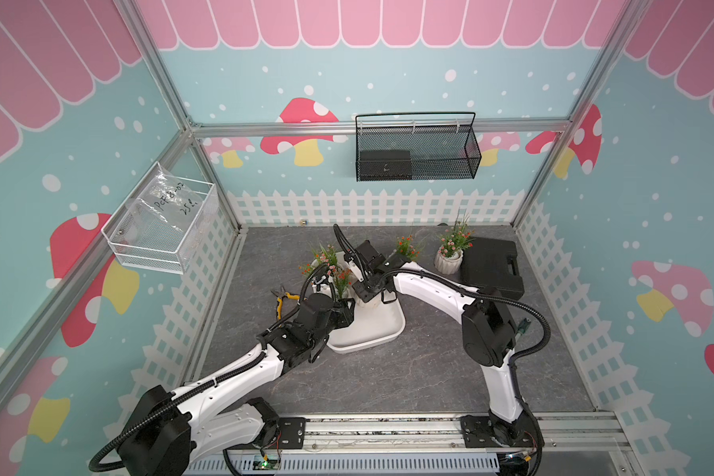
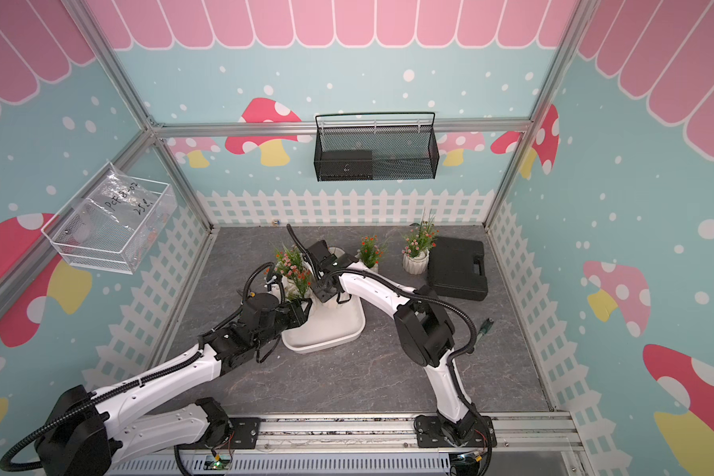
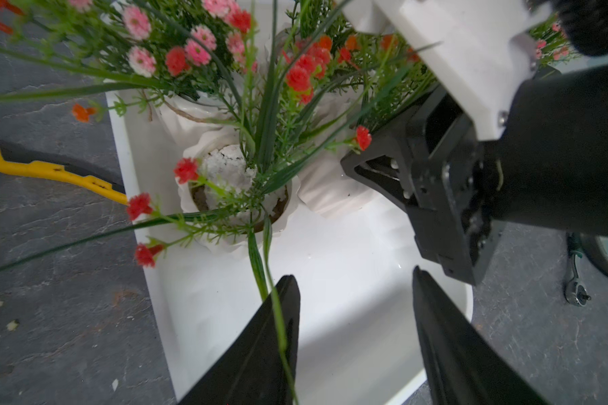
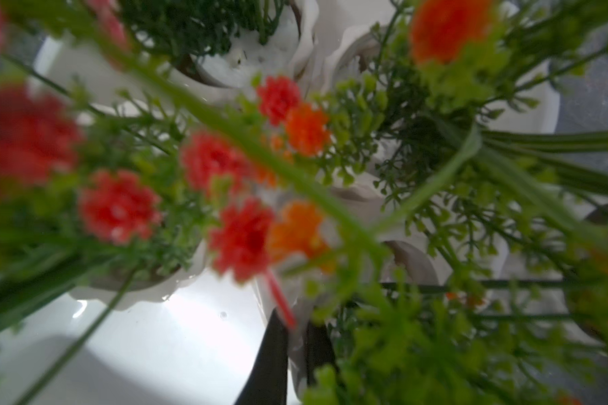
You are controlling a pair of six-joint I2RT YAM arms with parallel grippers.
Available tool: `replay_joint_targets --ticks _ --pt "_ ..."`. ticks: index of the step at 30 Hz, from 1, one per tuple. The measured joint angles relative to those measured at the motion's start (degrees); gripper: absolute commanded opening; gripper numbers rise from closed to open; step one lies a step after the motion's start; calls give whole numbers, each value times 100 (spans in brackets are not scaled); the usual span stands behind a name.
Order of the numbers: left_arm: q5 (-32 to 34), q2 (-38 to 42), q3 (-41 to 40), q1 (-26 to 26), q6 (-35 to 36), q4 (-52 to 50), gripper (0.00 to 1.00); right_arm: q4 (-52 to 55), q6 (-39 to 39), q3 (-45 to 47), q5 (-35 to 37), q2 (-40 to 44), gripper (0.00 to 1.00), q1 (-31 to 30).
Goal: Put the potted gypsophila into the storage box
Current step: Place the baby's breath potted plant at the storage box.
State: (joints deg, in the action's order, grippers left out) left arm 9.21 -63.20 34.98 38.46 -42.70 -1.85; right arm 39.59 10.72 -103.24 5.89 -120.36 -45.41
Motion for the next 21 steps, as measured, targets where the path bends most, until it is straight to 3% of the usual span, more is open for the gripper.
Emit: replay_joint_targets --ticks 21 --pt "63 133 -35 0 90 17 55 -529 247 144 -785 -129 18 11"
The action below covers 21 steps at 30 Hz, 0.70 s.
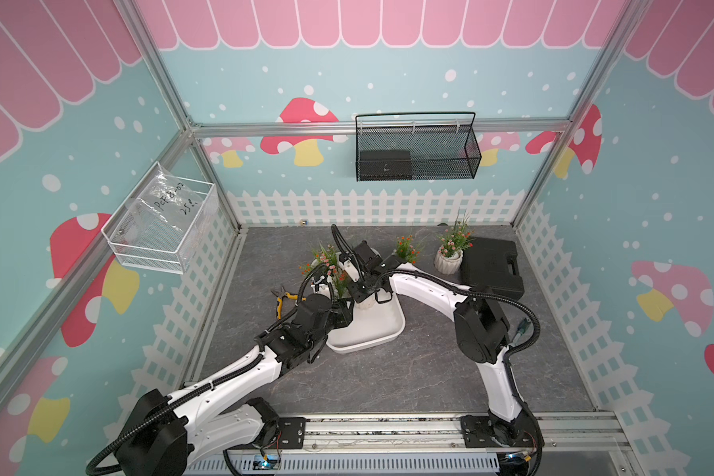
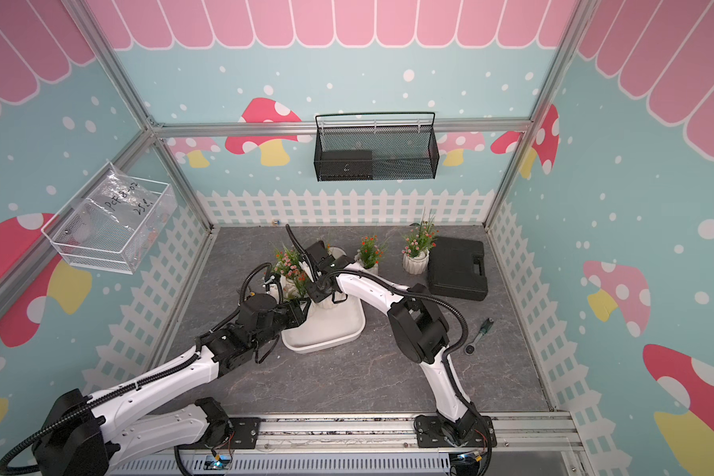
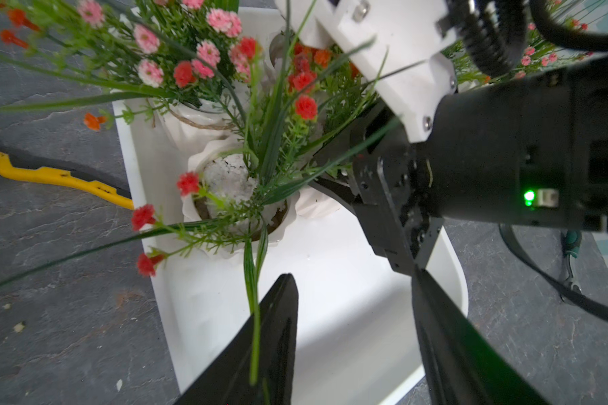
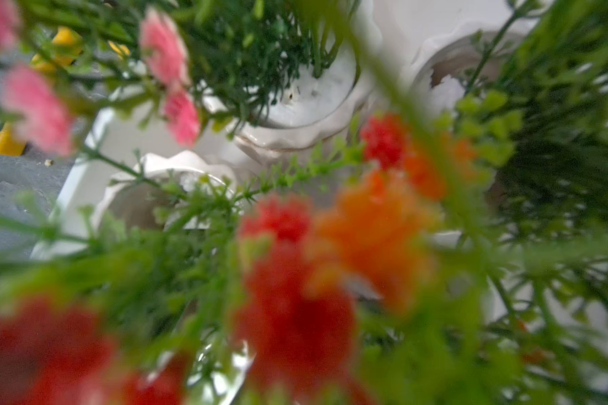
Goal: Put the potted gypsophila into the storage box
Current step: Place the baby's breath potted plant at the storage box.
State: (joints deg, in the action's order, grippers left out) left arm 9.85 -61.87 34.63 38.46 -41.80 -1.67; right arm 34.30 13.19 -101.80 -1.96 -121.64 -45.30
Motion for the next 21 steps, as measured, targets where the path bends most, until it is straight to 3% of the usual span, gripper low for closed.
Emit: replay_joint_targets --ticks 6,12,17,21 --pt "2 0 0 0 2 4 55 -466 72 844 -289 999 28 -7" --pt "-22 26 -59 2 33 129 56 -1110 153 1952 -516 2739 33 138" --pt "-114 105 -103 46 162 245 59 -1827 372 3281 -1071 4124 38 1064" --pt "-289 173 -223 114 271 614 59 -2124 542 4092 -1266 4725 41 1829"
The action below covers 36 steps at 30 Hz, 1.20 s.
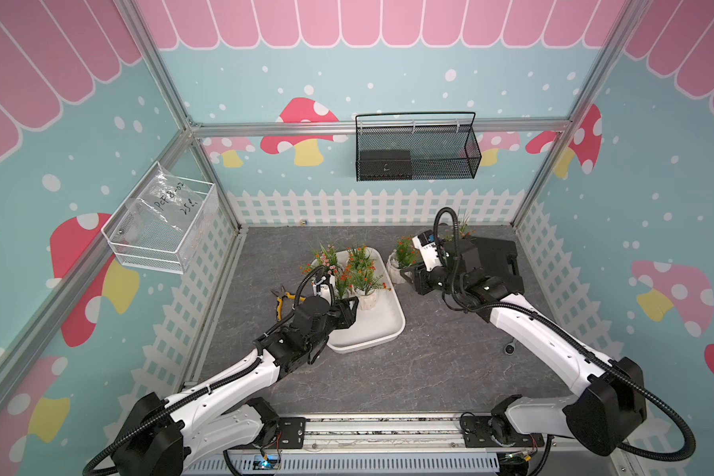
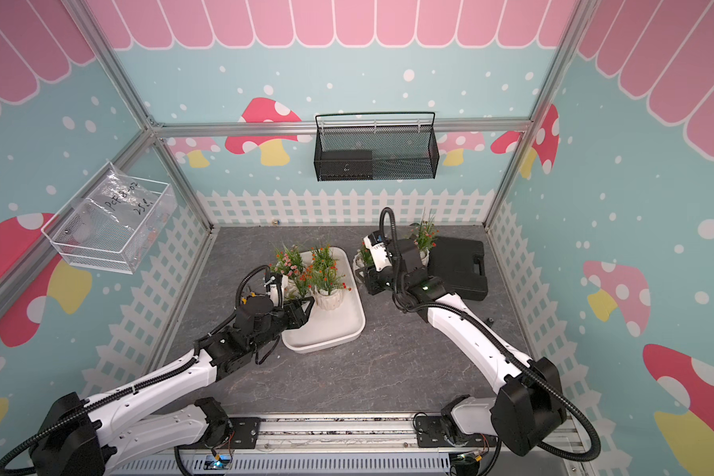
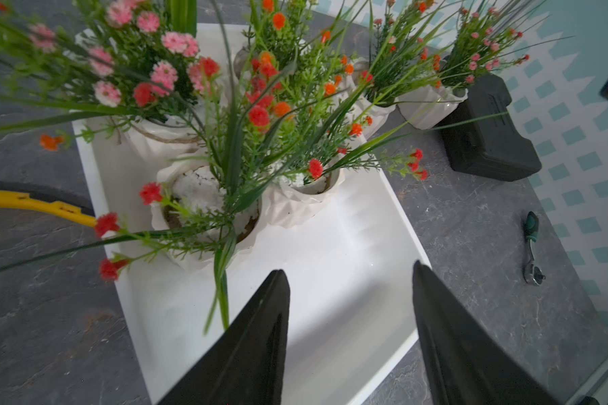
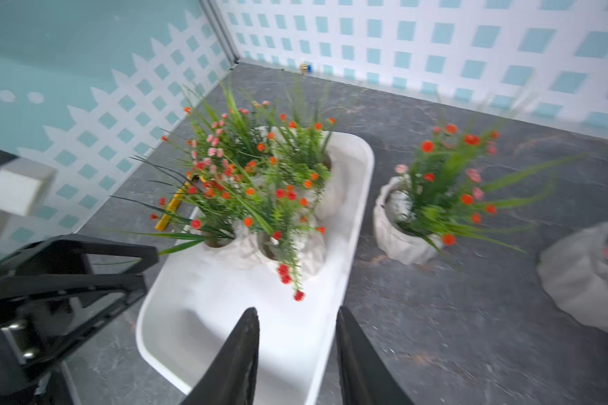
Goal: Put the potted gypsophila into the storage box
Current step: Place the baby's breath potted plant at the storage box, then pick up the baby's breath potted plant from the center of the board.
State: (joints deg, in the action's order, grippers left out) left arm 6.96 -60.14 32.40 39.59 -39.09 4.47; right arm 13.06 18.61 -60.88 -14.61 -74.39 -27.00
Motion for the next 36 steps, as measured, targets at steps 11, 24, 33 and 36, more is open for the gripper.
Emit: replay_joint_targets --ticks 11,24,33,36 --pt "-356 -332 -70 131 232 485 59 -367 319 531 -282 -26 42 986" --pt "-498 -382 -72 138 365 603 60 -542 960 -332 -881 -2317 40 1676" --pt "-844 -573 -70 160 466 710 62 -560 1080 -953 -1169 -3213 39 1565" --pt "-925 -603 -68 179 487 723 62 -566 1147 -1176 -1235 -3383 32 1565"
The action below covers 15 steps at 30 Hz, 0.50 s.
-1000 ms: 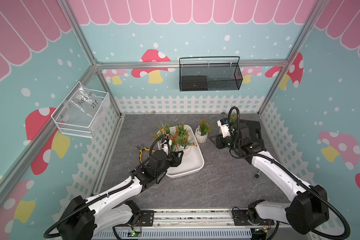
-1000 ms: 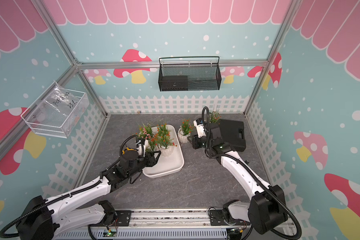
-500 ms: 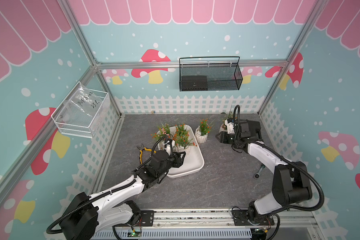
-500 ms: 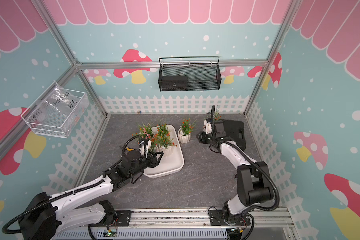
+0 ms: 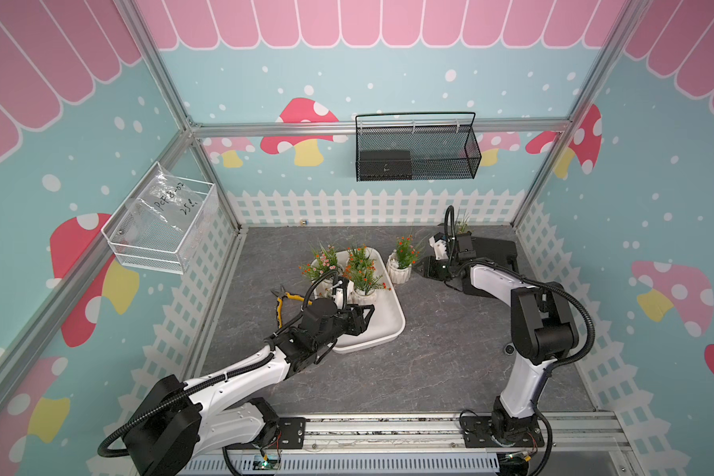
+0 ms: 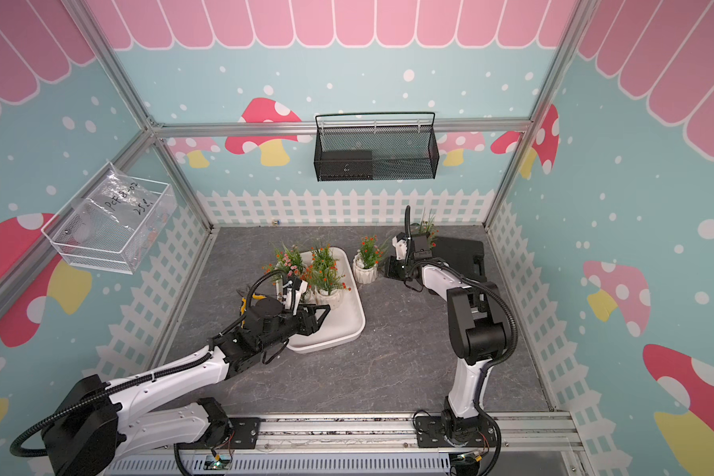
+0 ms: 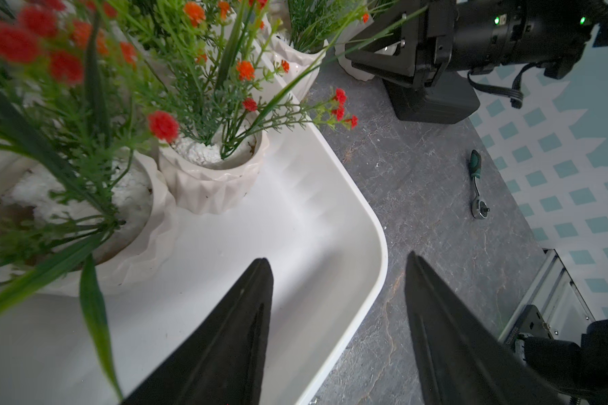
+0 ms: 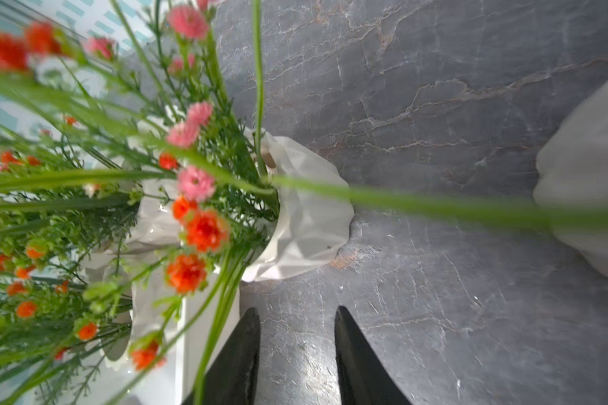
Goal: Put the potted gypsophila into the storage box
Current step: Pick up the baby's breath potted plant from the center of the board.
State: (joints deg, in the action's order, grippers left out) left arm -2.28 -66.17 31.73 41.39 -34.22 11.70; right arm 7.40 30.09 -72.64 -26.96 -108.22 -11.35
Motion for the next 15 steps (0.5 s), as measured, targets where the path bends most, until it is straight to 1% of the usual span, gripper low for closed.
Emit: replay_joint_targets --ticks 8,15 --pt "-55 0 4 0 15 20 62 46 105 -645 -35 -605 31 -15" --pt "-127 -7 4 2 13 63 62 160 133 -1067 0 -848 30 -142"
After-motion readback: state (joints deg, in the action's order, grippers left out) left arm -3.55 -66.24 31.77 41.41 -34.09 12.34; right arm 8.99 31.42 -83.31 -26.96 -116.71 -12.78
